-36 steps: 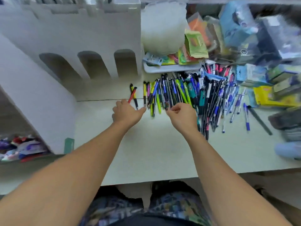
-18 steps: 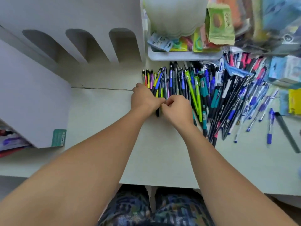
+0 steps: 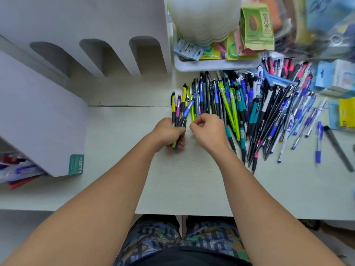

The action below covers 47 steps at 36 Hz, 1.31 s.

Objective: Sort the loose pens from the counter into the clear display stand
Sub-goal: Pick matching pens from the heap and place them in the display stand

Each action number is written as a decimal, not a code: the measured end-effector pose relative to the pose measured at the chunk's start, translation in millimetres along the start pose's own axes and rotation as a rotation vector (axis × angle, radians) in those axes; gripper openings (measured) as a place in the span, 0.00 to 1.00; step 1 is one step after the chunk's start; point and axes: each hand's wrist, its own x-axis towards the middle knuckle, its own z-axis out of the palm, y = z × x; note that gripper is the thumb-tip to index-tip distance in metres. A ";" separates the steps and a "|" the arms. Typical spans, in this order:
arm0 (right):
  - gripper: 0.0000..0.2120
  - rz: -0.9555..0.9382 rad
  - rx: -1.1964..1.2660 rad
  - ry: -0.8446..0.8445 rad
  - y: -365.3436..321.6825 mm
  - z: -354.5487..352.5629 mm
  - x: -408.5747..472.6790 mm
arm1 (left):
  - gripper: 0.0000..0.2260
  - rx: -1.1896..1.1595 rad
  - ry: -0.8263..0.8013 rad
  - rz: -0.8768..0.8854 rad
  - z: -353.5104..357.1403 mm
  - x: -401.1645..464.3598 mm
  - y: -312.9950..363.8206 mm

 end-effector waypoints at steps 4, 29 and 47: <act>0.04 0.043 0.056 -0.053 -3.8 4.7 -4.4 | 0.06 -0.124 0.036 -0.031 -1.4 -12.0 -24.4; 0.04 0.449 1.046 -0.315 -45.4 51.0 -47.5 | 0.06 -0.111 -0.073 0.071 -12.7 -84.0 -67.0; 0.06 0.237 0.931 -0.480 -29.8 24.3 -73.3 | 0.08 -0.561 -0.437 -0.167 -11.3 -88.0 -39.0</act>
